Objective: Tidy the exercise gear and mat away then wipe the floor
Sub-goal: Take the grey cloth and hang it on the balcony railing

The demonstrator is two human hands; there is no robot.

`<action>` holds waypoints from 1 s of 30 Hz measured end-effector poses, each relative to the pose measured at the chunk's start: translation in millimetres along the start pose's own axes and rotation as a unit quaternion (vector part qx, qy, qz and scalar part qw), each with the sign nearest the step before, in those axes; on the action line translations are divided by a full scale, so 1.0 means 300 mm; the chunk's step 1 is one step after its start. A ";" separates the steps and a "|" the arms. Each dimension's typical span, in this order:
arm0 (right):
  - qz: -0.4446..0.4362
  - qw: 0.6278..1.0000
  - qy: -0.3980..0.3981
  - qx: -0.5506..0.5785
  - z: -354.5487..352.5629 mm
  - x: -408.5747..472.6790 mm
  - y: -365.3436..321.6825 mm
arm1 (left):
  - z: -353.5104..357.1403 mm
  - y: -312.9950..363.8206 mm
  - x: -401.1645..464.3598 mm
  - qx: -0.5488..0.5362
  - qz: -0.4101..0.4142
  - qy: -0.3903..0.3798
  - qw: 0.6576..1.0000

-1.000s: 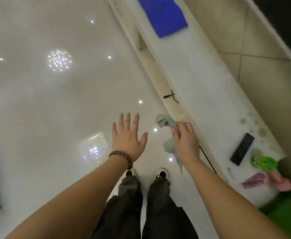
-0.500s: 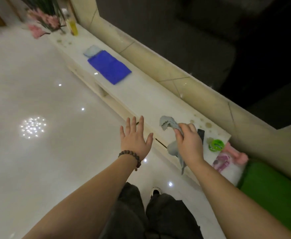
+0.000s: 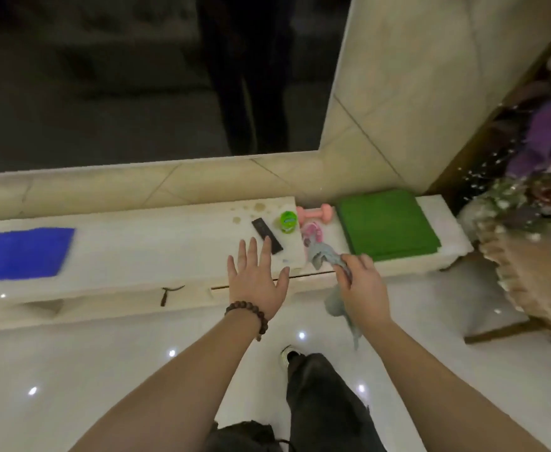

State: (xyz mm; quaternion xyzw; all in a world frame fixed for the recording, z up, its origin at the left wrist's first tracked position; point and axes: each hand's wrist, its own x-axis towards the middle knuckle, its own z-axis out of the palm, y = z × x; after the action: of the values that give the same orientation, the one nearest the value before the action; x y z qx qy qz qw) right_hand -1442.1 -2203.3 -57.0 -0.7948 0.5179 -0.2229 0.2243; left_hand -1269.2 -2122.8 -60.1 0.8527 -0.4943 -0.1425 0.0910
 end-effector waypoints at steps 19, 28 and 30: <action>0.396 0.864 0.307 -0.042 -0.566 -0.998 0.364 | 0.233 0.811 -0.599 0.029 0.448 -0.125 0.885; 0.466 0.787 0.396 -0.078 -0.875 -1.471 0.627 | 0.401 1.257 -1.035 0.053 0.549 -0.154 0.820; 0.475 0.777 0.403 -0.092 -0.957 -1.570 0.711 | 0.448 1.375 -1.155 0.049 0.564 -0.162 0.809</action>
State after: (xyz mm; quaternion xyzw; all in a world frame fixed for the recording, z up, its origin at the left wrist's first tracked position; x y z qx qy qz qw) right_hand -1936.3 -1881.9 -10.1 -0.3021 0.8907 -0.3396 -0.0015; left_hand -1814.1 -2027.6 -11.7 0.3922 -0.9019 -0.1780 0.0323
